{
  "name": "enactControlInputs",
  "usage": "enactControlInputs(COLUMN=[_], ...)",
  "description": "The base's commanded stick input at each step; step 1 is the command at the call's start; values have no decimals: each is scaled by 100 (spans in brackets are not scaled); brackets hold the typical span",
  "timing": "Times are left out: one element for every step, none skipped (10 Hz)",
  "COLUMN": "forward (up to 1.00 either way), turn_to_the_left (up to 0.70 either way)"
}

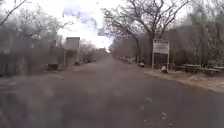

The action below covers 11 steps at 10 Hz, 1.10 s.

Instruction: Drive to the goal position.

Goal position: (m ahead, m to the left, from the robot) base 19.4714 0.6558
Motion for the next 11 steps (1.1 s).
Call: enactControlInputs(forward=[70,70,70,70,70,70,70,70,70,70,70], turn_to_the_left=[0,0,0,0,0,0,0,0,0,0,0])
